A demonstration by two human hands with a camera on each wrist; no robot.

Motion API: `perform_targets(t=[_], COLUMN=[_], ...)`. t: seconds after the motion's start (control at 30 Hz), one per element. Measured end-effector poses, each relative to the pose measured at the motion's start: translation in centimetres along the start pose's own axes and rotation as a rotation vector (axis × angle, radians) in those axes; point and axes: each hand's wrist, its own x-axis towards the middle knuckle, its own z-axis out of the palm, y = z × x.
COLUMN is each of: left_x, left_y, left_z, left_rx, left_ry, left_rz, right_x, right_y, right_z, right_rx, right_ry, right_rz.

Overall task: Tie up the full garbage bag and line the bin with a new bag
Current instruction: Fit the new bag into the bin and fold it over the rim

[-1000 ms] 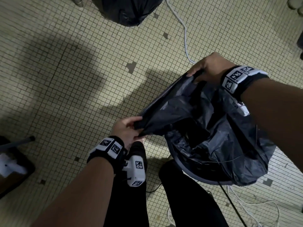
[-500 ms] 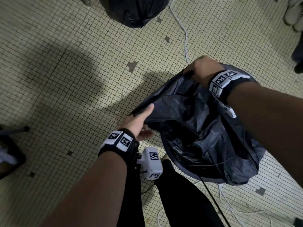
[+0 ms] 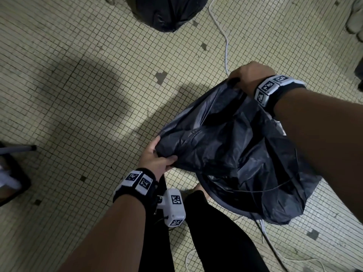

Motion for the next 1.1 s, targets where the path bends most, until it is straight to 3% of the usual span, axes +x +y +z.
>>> perform_targets(t=[0.1,0.2,0.3,0.57,0.7,0.83,0.9,0.97,1.1], left_x=[0.2,0.6,0.9,0.0,-0.3,-0.1,-0.2,-0.6,-0.5], left_y=[-0.1,0.0,0.5,0.8,1.4,2.6,3.1,3.1,2.1], left_z=[0.5,1.3,1.4,-0.1,-1.2,-0.9,0.4,1.5,2.1], left_rx=[0.011,0.011,0.035,0.257,0.371,0.384,0.239,0.117,0.117], left_ry=[0.028,0.081,0.058,-0.066,0.063,0.122,0.108,0.036,-0.036], left_rz=[0.082,0.125,0.122,0.184,0.161,0.169,0.138,0.089,0.000], right_x=[-0.3,-1.2,-1.2,0.4,1.2,1.1,1.1,1.0,1.1], right_y=[-0.5,-1.8,-3.8,-3.4,-1.4,-0.2,-0.4,-0.8,-1.5], right_z=[0.0,0.0,0.5,-0.3,-1.0,-0.8,-0.2,0.5,1.1], right_rx=[-0.037,0.019,-0.099,-0.110,-0.070,-0.009,0.005,0.004,-0.029], right_ry=[0.024,-0.058,-0.093,-0.073,-0.028,0.040,0.076,0.059,0.050], right_rz=[-0.063,-0.365,-0.567,-0.421,-0.246,-0.196,-0.231,-0.370,-0.507])
